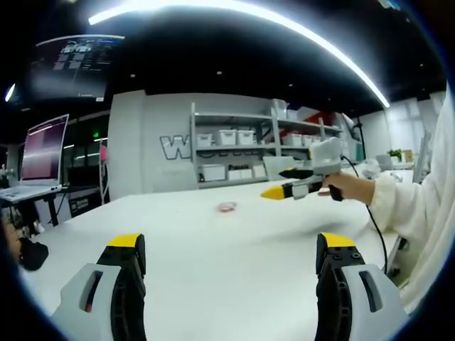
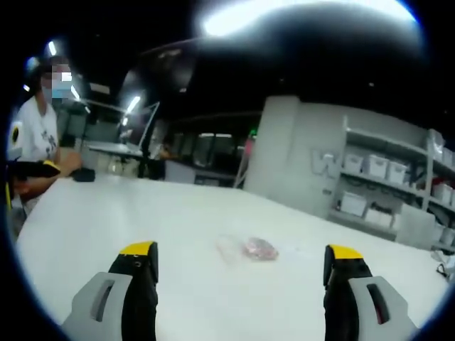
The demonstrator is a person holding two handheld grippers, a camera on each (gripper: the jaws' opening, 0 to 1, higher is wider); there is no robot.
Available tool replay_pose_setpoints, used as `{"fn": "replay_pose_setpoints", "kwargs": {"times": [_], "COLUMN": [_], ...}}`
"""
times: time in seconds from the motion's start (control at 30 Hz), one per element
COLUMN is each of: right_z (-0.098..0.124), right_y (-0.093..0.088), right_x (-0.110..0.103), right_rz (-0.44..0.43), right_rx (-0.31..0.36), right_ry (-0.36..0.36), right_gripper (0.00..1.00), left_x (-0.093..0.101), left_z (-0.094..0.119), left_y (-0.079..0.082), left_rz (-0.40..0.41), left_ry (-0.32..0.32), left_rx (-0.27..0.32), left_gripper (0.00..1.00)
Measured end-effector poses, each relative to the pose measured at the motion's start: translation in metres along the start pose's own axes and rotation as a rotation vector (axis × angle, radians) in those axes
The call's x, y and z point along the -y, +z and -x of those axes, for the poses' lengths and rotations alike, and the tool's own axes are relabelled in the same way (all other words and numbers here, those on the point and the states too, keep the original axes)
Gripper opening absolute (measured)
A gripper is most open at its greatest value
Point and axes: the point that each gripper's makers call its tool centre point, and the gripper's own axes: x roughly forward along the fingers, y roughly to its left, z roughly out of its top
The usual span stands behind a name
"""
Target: Open the resealable bag by pulling the two sides of the seal apart until the entire bag opening is separated and visibly accessible.
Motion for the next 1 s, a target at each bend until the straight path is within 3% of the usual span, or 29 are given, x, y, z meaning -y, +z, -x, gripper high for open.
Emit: {"fn": "replay_pose_setpoints", "kwargs": {"times": [0.6,1.0], "right_z": [0.011,0.033], "right_y": [-0.005,-0.006], "right_x": [0.001,-0.001], "right_rz": [0.002,-0.005], "right_rx": [0.004,0.015], "right_ry": [-0.016,-0.039], "right_gripper": [0.98,0.98], "left_x": [0.0,-0.001], "left_z": [-0.001,-0.001], "left_y": [-0.004,-0.005], "left_rz": [0.009,0.018], "left_ry": [-0.001,-0.004], "left_rx": [-0.008,-0.011], "left_gripper": [0.99,0.98]}}
